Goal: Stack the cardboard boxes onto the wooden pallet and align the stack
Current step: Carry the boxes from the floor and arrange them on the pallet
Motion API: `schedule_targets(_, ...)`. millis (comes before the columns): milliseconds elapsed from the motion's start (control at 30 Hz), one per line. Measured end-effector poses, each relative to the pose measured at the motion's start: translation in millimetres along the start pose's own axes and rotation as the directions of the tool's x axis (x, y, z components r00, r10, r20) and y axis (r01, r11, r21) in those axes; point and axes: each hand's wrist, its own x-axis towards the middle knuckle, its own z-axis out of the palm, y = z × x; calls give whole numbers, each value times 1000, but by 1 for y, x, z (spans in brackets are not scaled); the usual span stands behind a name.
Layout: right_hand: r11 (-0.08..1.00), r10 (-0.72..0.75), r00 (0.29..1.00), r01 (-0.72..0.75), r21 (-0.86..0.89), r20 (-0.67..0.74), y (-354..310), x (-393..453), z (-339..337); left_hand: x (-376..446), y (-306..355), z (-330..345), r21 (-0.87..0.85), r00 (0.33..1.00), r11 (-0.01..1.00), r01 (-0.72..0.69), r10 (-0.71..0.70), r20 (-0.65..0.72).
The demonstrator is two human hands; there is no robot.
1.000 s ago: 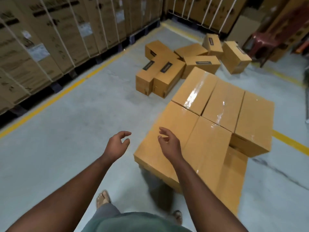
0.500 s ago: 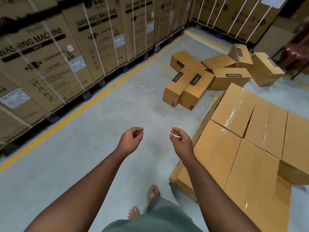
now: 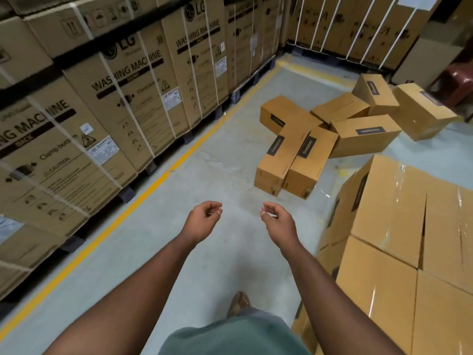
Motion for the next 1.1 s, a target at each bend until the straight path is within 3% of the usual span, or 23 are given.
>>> schedule_targets(367,999,25,992,-22,26,-126,-90,208,-17,234,99,28,17,994,999,-39,37,106)
schedule_targets(667,965,241,962,-223,141,-125,-108,417,14,466,122,66,35,970,995,95,-100,223)
schedule_targets(900,869,489,856,-464,172,-165,-53,569,26,615,84,111,220,931,958,183,-240,273)
schedule_targets(1100,808,589,788,-570,152,-178,68,707,36,719,9,203,357,879,924,138,-280,385)
